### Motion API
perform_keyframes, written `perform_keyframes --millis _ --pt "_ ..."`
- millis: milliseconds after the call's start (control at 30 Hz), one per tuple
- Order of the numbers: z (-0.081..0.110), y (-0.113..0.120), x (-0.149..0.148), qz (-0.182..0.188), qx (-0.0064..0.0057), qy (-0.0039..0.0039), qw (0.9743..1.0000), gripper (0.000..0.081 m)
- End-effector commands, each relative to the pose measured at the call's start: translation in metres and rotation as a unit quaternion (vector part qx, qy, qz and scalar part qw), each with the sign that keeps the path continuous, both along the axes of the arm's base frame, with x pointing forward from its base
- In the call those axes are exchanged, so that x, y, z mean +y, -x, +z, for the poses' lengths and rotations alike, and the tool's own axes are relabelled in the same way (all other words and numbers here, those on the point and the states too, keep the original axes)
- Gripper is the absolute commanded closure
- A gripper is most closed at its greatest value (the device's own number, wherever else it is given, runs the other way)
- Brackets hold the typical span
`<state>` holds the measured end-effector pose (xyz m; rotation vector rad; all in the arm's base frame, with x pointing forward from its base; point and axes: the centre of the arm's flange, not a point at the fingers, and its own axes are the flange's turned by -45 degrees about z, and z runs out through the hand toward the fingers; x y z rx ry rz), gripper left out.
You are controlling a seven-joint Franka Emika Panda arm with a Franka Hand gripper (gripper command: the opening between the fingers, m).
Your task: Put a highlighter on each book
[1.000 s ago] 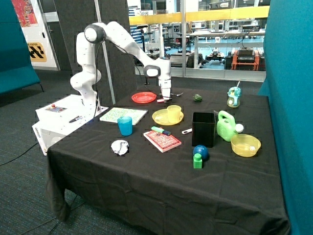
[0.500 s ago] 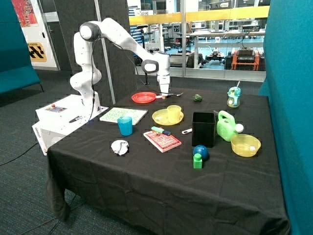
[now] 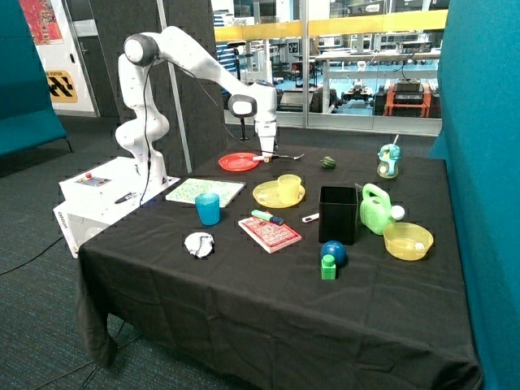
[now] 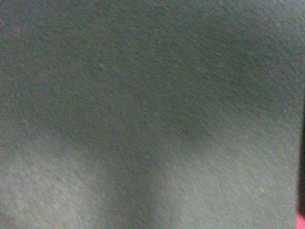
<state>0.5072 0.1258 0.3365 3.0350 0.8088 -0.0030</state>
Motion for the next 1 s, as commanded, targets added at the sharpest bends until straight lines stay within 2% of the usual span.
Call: perform_keyframes --millis 0,600,967 --pt "0.007 0.009 -0.023 -0.012 -0.0009 -0.00056 0.9999 0.0808" --pt "0.01 0.024 -0.081 -0.043 -0.0009 -0.00054 0.9991 0.0808" --pt "0.001 0.051 -0.111 -0.06 -0.0009 -0.00052 0.9982 0.0808"
